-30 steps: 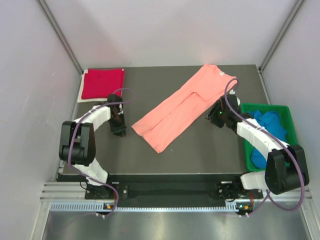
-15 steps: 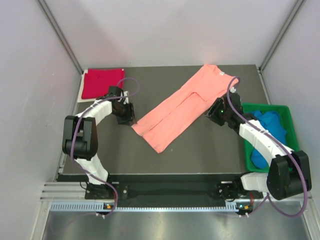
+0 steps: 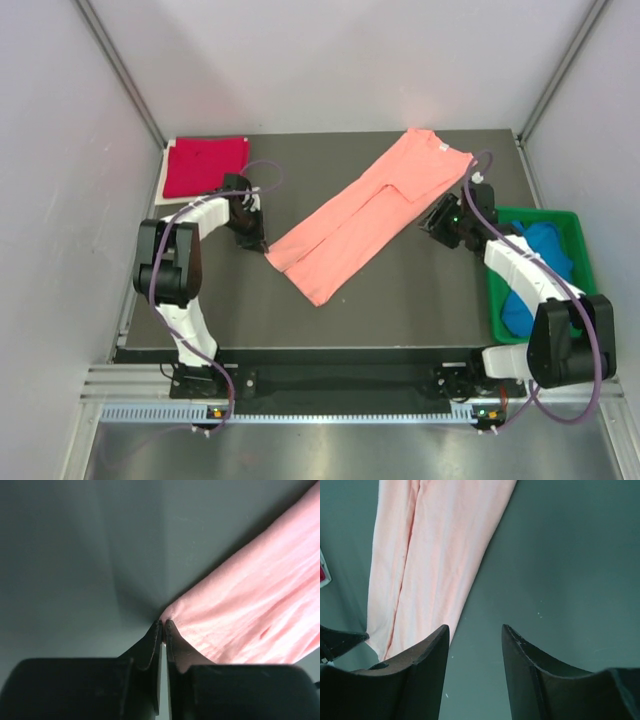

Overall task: Fold and stack the t-shirts
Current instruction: Fold the tshirt

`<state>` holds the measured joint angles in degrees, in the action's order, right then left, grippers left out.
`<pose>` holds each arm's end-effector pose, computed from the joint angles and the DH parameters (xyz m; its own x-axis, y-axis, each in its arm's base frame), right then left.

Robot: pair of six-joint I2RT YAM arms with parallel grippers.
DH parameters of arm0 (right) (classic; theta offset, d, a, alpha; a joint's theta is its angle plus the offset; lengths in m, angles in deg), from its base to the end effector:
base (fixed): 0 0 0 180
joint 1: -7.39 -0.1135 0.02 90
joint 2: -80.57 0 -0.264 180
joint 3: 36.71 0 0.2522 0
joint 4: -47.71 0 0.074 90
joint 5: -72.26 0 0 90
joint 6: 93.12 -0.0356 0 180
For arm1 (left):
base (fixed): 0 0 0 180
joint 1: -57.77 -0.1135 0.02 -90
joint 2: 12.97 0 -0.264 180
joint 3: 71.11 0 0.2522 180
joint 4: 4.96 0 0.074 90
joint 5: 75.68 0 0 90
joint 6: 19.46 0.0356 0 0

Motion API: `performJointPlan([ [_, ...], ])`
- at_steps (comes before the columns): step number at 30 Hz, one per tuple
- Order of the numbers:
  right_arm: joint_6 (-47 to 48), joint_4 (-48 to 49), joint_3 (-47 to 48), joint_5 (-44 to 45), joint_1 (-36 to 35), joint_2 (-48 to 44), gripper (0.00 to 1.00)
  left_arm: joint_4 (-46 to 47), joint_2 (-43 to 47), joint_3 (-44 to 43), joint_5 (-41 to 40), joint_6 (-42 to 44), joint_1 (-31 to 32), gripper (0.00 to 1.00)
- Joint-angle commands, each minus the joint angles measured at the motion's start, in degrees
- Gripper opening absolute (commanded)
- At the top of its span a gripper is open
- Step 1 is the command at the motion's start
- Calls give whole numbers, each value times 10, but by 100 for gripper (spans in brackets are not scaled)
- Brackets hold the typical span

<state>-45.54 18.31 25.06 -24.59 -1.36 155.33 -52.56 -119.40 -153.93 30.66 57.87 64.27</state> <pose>0.2732 0.0464 0.2378 -0.6525 0.5772 -0.4910 0.2737 0.7837 0.5576 0.3571 -0.0508 0.1633 -0.9613 -0.1023 -0.2558 -0.0125 0.9437 -0.3305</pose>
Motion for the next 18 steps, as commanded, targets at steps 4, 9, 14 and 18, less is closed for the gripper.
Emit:
performJointPlan([
  [4,52,11,33,-18,24,13,47,-36,-23,-26,-25,-14,-1,0],
  [9,76,-13,62,-8,30,17,49,-85,-1,-20,-101,-51,-1,0],
  [14,97,-22,81,-2,50,19,50,-112,53,23,-155,-91,-11,0],
  [18,107,-22,107,11,64,36,53,-115,111,59,-198,-104,-18,0],
])
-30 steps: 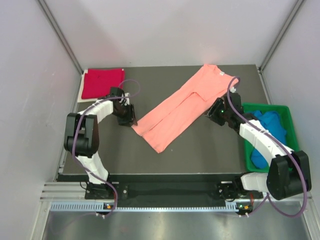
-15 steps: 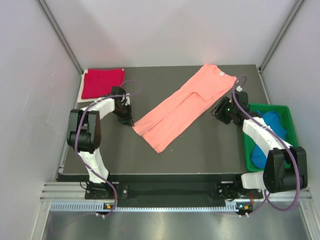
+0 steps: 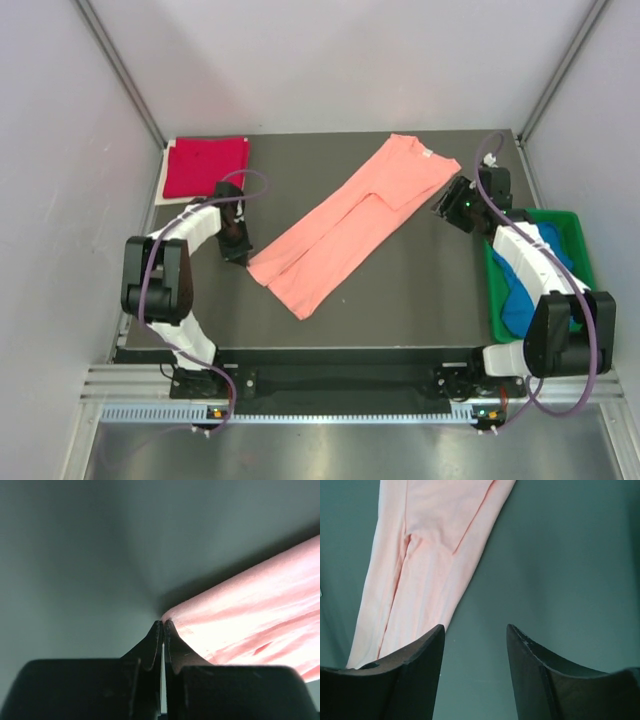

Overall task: Fold and stack the t-shirts
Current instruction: Fold the tshirt

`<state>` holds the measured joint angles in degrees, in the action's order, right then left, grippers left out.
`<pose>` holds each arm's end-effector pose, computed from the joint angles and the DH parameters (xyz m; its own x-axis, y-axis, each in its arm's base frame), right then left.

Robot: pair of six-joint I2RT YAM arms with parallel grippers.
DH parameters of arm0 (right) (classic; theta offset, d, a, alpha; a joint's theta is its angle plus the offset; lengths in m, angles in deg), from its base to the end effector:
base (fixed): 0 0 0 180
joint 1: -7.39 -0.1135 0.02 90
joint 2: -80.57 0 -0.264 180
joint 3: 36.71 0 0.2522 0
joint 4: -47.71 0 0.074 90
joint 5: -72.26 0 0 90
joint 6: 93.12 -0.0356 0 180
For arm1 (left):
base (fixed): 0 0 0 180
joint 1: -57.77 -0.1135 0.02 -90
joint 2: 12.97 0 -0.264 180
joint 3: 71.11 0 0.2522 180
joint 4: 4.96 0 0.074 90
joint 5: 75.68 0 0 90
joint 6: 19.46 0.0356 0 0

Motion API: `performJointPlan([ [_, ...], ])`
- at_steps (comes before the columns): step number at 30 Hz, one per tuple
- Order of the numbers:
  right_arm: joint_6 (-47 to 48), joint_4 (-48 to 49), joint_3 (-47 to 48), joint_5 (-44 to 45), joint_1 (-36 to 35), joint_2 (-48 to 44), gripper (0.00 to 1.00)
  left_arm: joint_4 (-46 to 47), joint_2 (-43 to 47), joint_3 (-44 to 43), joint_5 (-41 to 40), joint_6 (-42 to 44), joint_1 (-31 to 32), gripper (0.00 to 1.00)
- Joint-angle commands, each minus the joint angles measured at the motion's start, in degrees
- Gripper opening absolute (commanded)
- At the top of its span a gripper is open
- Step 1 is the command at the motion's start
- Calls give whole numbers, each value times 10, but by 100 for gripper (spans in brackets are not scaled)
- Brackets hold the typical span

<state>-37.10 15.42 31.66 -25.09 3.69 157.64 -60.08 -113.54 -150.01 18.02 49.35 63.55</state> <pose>0.2918 0.0234 0.2610 -0.6324 0.5146 -0.5790 0.2329 0.8392 0.4915 0.3259 -0.0353 0.1733 -0.9447 -0.2669 -0.1904 -0.2427 0.9598 -0.1412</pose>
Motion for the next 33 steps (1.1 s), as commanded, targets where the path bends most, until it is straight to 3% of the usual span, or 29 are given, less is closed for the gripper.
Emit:
performJointPlan([
  [1,25,9,48,20,17,19,54,-42,58,33,-76,-23,-14,0],
  [9,15,34,137,41,28,134,57,-49,106,97,-126,-58,-51,0],
  [18,-33,166,149,6,32,248,56,-74,171,113,-199,-97,-53,0],
  [20,-46,174,172,1,33,288,56,-76,182,114,-215,-105,-71,11],
  [22,-56,171,200,-7,33,329,56,-78,197,121,-218,-117,-75,40],
  [23,-58,170,207,-8,33,340,56,-77,207,125,-216,-120,-75,51],
  [24,-66,177,213,-9,32,350,56,-77,210,128,-215,-123,-75,55],
  [30,-98,213,230,0,31,401,55,-86,228,92,-222,-122,-76,58],
  [33,-107,206,249,18,29,429,52,-76,236,68,-180,-108,-75,57],
])
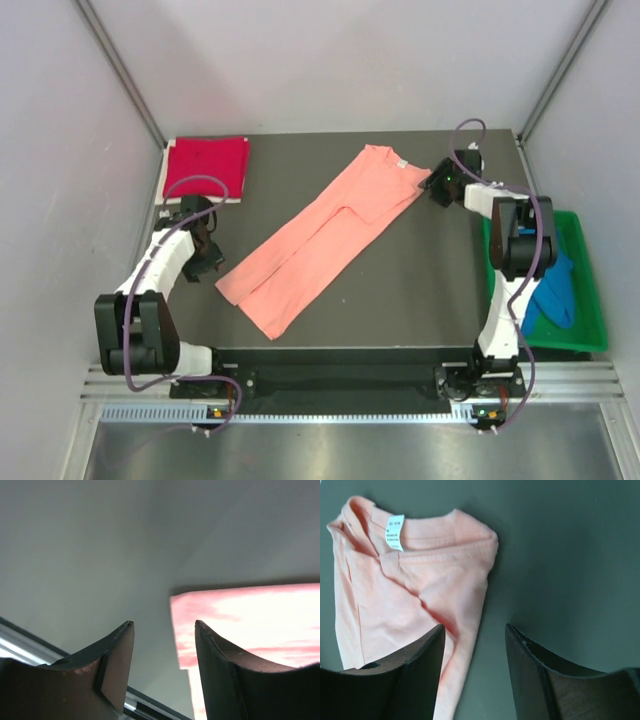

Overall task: Fold and stack the t-shirts
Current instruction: Fold the tshirt

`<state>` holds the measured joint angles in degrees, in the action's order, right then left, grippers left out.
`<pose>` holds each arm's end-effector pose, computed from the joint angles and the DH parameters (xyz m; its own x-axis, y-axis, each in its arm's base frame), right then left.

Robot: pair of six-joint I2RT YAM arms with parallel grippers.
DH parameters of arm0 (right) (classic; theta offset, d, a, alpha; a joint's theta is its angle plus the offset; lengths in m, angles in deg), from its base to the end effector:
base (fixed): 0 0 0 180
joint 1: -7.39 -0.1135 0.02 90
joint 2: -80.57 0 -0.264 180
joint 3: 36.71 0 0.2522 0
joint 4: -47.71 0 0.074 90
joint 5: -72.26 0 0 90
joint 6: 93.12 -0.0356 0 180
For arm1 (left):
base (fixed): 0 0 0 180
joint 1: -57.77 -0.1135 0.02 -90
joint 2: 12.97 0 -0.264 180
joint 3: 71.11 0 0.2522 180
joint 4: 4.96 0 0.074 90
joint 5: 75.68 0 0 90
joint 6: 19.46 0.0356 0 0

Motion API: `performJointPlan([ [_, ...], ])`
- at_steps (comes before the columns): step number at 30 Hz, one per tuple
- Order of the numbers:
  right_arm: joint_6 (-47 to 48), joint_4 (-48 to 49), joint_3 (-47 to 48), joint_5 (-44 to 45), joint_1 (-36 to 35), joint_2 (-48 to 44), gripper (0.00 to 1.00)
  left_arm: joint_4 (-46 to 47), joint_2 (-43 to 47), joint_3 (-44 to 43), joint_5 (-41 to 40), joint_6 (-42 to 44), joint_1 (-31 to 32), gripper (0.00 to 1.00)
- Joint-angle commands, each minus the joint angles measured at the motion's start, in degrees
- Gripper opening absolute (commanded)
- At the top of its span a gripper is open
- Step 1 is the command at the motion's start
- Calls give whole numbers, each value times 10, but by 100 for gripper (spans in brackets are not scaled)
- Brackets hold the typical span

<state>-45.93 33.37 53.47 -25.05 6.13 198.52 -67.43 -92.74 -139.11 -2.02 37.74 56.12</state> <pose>0.4478 0.0144 0.1559 -0.5708 0.6617 -0.4863 0.3703 0.7360 0.5667 0.2490 0.0172 0.2178 -0.7523 -0.5417 -0.3750 -0.6086 0.7894 0.0805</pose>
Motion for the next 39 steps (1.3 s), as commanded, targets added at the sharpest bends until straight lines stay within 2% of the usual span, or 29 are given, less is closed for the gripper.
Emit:
performJointPlan([
  [1,-20,23,45,19,5,38,52,1,30,-46,33,12,-1,57],
  [4,-25,14,70,23,4,70,49,23,37,-54,96,22,-1,57],
  [7,-23,8,98,31,4,97,38,46,36,-54,152,30,0,58],
  [8,-18,7,106,42,4,102,27,52,32,-54,160,37,1,58],
  [10,-16,-14,133,49,6,118,12,55,30,-59,179,45,3,58],
  [11,-16,-19,145,47,7,122,0,57,29,-60,177,49,5,59],
  [15,-1,-100,241,68,8,159,0,85,27,-51,203,56,15,58],
  [17,3,-134,322,62,27,198,0,96,19,-47,223,66,30,58],
  [19,9,-170,410,56,36,243,0,100,8,-43,207,73,56,59],
  [21,13,-194,469,51,42,274,4,116,-8,-24,190,78,69,61],
  [22,14,-196,517,46,44,301,5,137,-16,-13,196,78,69,61],
  [24,10,-198,550,19,51,318,12,145,-48,-7,236,79,70,60],
  [27,18,-186,520,14,50,288,27,146,-93,-23,281,87,70,59],
  [28,21,-174,465,15,50,246,31,143,-108,-29,290,91,70,59],
  [29,24,-161,436,19,49,221,40,138,-116,-43,296,98,70,59],
  [32,22,-168,327,24,44,117,50,123,-141,-67,301,114,70,58],
  [34,11,-181,237,29,32,34,54,114,-148,-74,281,122,70,58],
  [37,-15,-197,99,29,-12,-82,54,111,-166,-75,236,133,71,58],
  [39,-36,-207,-6,18,-53,-164,54,113,-177,-79,249,130,71,57],
])
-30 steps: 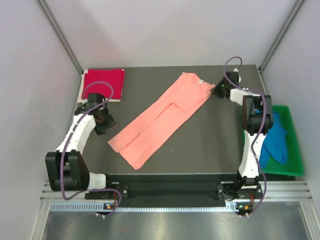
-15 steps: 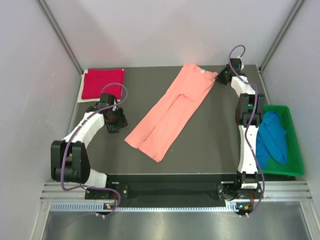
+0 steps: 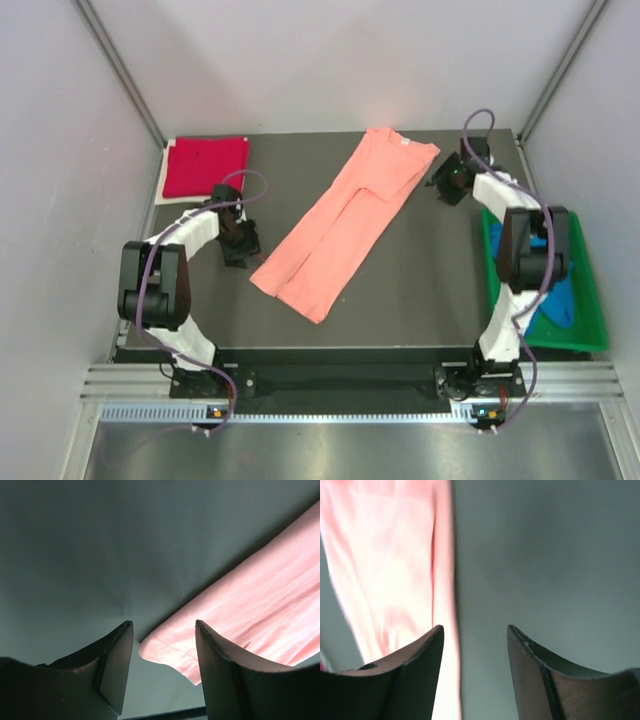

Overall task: Fold and stack the t-shirts
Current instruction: Fold the tshirt

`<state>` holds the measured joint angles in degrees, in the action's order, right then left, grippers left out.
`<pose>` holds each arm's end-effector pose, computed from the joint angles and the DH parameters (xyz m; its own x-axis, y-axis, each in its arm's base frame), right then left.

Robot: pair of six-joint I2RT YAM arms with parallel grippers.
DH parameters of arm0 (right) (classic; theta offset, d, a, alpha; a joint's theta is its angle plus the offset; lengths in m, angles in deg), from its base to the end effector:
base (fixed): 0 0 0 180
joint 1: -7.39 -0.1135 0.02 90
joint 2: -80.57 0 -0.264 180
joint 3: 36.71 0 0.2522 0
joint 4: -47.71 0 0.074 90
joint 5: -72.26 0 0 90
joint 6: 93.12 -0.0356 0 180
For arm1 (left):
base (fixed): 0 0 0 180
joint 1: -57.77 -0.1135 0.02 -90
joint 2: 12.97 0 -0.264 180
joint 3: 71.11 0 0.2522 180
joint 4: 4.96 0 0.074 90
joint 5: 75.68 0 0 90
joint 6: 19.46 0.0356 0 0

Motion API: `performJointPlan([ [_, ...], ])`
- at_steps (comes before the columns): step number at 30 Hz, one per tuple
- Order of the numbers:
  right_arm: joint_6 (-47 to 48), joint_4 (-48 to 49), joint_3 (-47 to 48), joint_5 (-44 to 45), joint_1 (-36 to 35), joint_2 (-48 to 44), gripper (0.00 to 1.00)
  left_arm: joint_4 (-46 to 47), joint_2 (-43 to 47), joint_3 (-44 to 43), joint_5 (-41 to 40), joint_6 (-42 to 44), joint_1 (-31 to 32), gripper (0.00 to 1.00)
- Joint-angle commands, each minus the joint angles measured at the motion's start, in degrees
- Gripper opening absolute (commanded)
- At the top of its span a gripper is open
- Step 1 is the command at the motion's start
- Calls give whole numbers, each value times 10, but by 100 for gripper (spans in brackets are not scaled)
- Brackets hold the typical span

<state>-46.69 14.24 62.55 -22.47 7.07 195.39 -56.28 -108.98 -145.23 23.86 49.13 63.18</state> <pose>0.4455 0.0054 0.2028 -0.5882 0.6836 -0.4321 0.4772 0.7247 0.4970 0.3112 -0.0354 0.1776 -0.9387 -0.2727 -0.2110 -0.2170 0.9428 -0.2532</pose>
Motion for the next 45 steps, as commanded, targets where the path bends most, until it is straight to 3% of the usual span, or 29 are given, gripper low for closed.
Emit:
performJointPlan([
  [1,-53,-9,-139,-20,-78,-162,54,4,-22,-18,12,15,0,57],
  [3,-83,47,-258,-27,-139,-242,50,8,-30,-16,24,11,0,57],
  [6,-146,40,-326,11,-241,-296,45,6,-37,-14,40,11,0,54],
  [13,-280,-9,-360,89,-445,-319,46,12,-23,4,46,8,0,54],
  [17,-320,48,-370,101,-523,-293,47,8,-18,4,39,8,1,52],
  [27,-362,6,-297,150,-614,-219,47,0,-2,2,12,10,0,52],
  [39,-386,-13,-288,157,-645,-180,45,0,28,-4,-13,-7,0,52],
  [45,-389,21,-286,138,-652,-158,43,4,28,-8,6,-10,0,51],
])
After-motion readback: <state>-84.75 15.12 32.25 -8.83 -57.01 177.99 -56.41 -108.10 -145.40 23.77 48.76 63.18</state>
